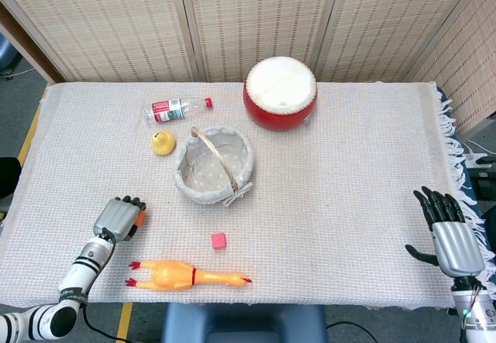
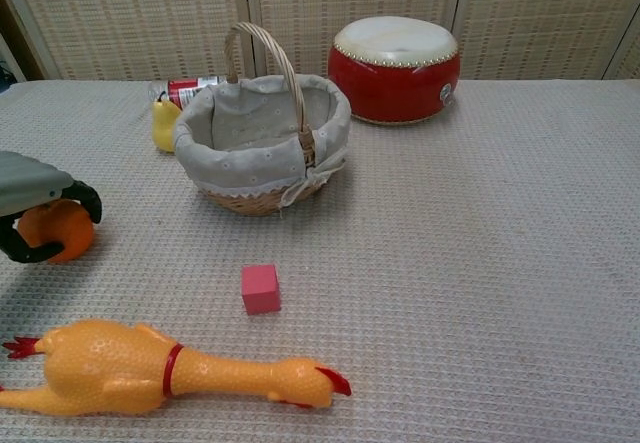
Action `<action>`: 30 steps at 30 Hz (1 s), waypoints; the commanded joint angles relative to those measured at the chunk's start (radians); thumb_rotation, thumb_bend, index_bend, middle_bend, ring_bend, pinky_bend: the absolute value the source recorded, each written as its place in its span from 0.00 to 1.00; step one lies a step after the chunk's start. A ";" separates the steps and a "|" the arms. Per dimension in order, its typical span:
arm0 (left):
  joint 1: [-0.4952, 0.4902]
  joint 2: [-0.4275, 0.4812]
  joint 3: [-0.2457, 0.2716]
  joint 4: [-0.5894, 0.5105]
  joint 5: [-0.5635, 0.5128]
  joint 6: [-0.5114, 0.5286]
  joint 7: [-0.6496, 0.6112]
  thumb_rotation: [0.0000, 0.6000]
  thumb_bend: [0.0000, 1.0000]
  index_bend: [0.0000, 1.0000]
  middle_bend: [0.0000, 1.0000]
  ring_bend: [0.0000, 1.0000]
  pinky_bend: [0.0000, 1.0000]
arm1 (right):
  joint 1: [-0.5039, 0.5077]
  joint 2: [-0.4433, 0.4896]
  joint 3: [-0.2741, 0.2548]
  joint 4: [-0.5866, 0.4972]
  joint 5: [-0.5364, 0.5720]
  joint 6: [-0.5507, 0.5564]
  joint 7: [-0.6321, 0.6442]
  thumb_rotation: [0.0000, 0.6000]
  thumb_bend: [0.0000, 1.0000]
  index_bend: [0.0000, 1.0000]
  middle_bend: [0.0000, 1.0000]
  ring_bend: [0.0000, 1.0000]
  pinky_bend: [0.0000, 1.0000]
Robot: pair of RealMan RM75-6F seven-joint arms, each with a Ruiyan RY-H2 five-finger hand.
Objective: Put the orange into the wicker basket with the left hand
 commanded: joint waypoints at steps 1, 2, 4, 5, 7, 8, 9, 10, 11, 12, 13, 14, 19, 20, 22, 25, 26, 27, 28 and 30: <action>0.017 0.012 0.000 -0.019 0.018 0.038 -0.039 1.00 0.63 0.69 0.65 0.64 0.76 | -0.001 0.001 0.000 0.000 -0.001 0.002 0.002 1.00 0.03 0.00 0.00 0.00 0.00; 0.023 0.025 -0.008 -0.040 0.023 0.056 -0.058 1.00 0.63 0.70 0.65 0.64 0.76 | -0.002 0.001 0.000 0.000 -0.001 0.003 0.002 1.00 0.03 0.00 0.00 0.00 0.00; 0.030 0.044 -0.021 -0.071 0.035 0.086 -0.078 1.00 0.63 0.70 0.65 0.64 0.76 | -0.002 0.001 0.000 0.000 -0.001 0.003 0.004 1.00 0.03 0.00 0.00 0.00 0.00; 0.036 0.051 -0.034 -0.091 0.048 0.117 -0.093 1.00 0.63 0.70 0.65 0.64 0.76 | -0.002 0.001 0.000 0.000 0.000 0.003 0.005 1.00 0.03 0.00 0.00 0.00 0.00; 0.048 0.061 -0.059 -0.131 0.072 0.170 -0.127 1.00 0.63 0.70 0.65 0.64 0.76 | -0.002 0.002 0.000 0.001 -0.002 0.004 0.006 1.00 0.03 0.00 0.00 0.00 0.00; 0.053 0.063 -0.072 -0.150 0.080 0.192 -0.144 1.00 0.63 0.70 0.65 0.64 0.75 | -0.001 0.002 0.000 0.001 -0.003 0.004 0.007 1.00 0.03 0.00 0.00 0.00 0.00; 0.057 0.063 -0.086 -0.170 0.087 0.212 -0.163 1.00 0.63 0.70 0.65 0.64 0.75 | -0.001 0.002 0.000 0.001 -0.003 0.003 0.008 1.00 0.03 0.00 0.00 0.00 0.00; 0.061 0.063 -0.102 -0.198 0.099 0.232 -0.192 1.00 0.63 0.70 0.65 0.64 0.75 | -0.001 0.002 0.000 0.000 -0.004 0.002 0.008 1.00 0.03 0.00 0.00 0.00 0.00; 0.062 0.062 -0.114 -0.218 0.107 0.243 -0.212 1.00 0.63 0.69 0.65 0.64 0.75 | 0.000 0.002 0.000 0.000 -0.004 0.002 0.008 1.00 0.03 0.00 0.00 0.00 0.00; 0.062 0.059 -0.124 -0.237 0.116 0.252 -0.229 1.00 0.63 0.69 0.65 0.64 0.75 | 0.000 0.001 0.000 0.000 -0.005 0.001 0.009 1.00 0.03 0.00 0.00 0.00 0.00; 0.061 0.057 -0.129 -0.249 0.123 0.256 -0.240 1.00 0.63 0.69 0.65 0.64 0.75 | 0.001 0.001 0.000 0.000 -0.005 0.001 0.009 1.00 0.03 0.00 0.00 0.00 0.00; 0.056 0.051 -0.138 -0.266 0.136 0.259 -0.251 1.00 0.63 0.69 0.65 0.64 0.75 | 0.001 0.001 -0.001 0.000 -0.006 -0.001 0.009 1.00 0.03 0.00 0.00 0.00 0.00; 0.034 0.025 -0.153 -0.272 0.161 0.261 -0.248 1.00 0.63 0.69 0.64 0.64 0.75 | 0.002 0.001 -0.002 -0.002 -0.007 -0.003 0.009 1.00 0.03 0.00 0.00 0.00 0.00; 0.025 0.015 -0.157 -0.269 0.167 0.257 -0.244 1.00 0.63 0.69 0.64 0.64 0.75 | 0.002 0.001 -0.002 -0.002 -0.007 -0.003 0.009 1.00 0.03 0.00 0.00 0.00 0.00; -0.013 -0.024 -0.176 -0.244 0.156 0.235 -0.222 1.00 0.64 0.69 0.64 0.64 0.75 | 0.003 0.000 -0.002 -0.002 -0.007 -0.004 0.010 1.00 0.03 0.00 0.00 0.00 0.00; -0.101 -0.099 -0.230 -0.180 0.095 0.173 -0.179 1.00 0.63 0.69 0.64 0.64 0.75 | 0.004 0.002 0.000 -0.004 0.004 -0.013 0.021 1.00 0.03 0.00 0.00 0.00 0.00; -0.122 -0.115 -0.243 -0.162 0.070 0.161 -0.163 1.00 0.63 0.68 0.64 0.64 0.74 | 0.005 0.004 0.001 -0.005 0.007 -0.016 0.027 1.00 0.03 0.00 0.00 0.00 0.00; -0.141 -0.128 -0.253 -0.148 0.047 0.152 -0.147 1.00 0.63 0.68 0.64 0.64 0.74 | 0.004 0.005 0.001 -0.006 0.010 -0.017 0.033 1.00 0.03 0.00 0.00 0.00 0.00; -0.164 -0.144 -0.266 -0.130 0.019 0.143 -0.127 1.00 0.63 0.68 0.63 0.64 0.74 | 0.004 0.006 0.001 -0.007 0.014 -0.020 0.040 1.00 0.03 0.00 0.00 0.00 0.00; -0.195 -0.168 -0.283 -0.104 -0.024 0.130 -0.107 1.00 0.63 0.67 0.63 0.63 0.73 | 0.005 0.008 0.003 -0.007 0.019 -0.024 0.045 1.00 0.03 0.00 0.00 0.00 0.00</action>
